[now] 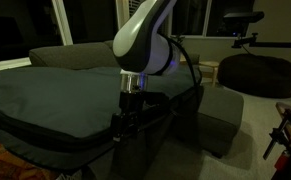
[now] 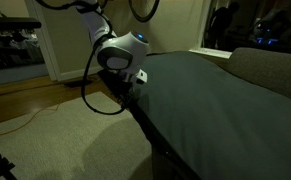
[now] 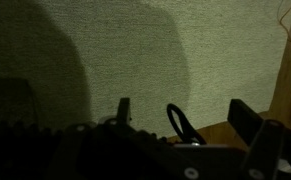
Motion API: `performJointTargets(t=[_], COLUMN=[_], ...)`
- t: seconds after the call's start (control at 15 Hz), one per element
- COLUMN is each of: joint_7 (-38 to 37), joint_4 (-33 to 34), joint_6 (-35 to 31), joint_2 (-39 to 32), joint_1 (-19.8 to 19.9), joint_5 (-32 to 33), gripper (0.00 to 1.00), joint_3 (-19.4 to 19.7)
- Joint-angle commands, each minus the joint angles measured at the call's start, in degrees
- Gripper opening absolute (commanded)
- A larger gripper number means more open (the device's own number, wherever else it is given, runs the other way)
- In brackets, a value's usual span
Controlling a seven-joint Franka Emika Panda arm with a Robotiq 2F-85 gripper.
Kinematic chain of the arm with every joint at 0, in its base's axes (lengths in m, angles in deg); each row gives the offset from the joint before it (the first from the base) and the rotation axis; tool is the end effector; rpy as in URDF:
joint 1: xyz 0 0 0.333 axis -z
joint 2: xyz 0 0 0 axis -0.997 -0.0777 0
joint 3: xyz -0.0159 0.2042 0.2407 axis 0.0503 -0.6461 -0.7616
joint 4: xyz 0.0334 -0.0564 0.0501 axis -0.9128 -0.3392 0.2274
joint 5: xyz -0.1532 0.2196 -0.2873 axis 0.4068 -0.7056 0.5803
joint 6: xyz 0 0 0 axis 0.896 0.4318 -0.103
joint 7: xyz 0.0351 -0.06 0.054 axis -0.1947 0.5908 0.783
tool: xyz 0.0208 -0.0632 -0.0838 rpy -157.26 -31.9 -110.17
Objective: Close the zip
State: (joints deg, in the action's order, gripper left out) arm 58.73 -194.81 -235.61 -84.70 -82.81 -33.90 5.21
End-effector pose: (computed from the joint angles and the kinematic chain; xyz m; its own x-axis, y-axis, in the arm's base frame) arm 0.6109 0.1250 0.1067 0.9967 0.0779 -0.0220 0.0627 -0.9147 -0.3993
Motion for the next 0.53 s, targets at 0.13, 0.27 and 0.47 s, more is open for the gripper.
performJointTargets(t=[0.13,0.27,0.47], joint_7=[0.0,-0.2,-0.6], joint_4=[-0.2,-0.6,-1.5], joint_6=[-3.1,-4.1,-5.5], joint_2=[0.1,0.0,-0.1], joint_1=[1.9,1.8,1.7], joint_5=[-0.4,-0.4,-0.1], gripper=[1.00,1.00,0.67], joint_3=[-2.2,-2.2,-2.1])
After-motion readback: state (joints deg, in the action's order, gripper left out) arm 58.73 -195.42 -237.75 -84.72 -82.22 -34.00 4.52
